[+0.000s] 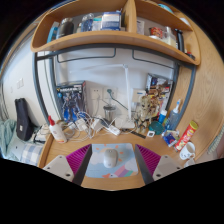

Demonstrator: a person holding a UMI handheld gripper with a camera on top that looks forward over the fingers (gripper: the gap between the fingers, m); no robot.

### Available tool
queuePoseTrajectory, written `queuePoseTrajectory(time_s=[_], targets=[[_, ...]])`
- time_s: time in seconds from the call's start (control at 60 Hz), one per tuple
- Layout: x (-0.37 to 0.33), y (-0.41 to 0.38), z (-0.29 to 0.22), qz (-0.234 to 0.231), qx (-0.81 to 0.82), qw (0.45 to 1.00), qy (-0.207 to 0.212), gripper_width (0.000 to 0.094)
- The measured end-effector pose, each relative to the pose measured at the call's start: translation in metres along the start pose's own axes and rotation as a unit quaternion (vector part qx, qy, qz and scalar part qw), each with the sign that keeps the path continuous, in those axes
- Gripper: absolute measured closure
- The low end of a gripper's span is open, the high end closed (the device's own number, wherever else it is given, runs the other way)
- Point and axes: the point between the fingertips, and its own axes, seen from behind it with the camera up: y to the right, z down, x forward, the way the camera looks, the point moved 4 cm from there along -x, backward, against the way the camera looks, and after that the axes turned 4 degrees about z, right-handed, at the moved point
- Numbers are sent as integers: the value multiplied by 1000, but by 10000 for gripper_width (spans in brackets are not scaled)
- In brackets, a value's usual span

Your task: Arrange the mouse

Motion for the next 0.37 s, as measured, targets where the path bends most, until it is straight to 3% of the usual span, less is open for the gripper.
queuePoseTrajectory(time_s=[0.367], targets=[[-29, -5, 12, 0, -8, 1000, 3, 74]])
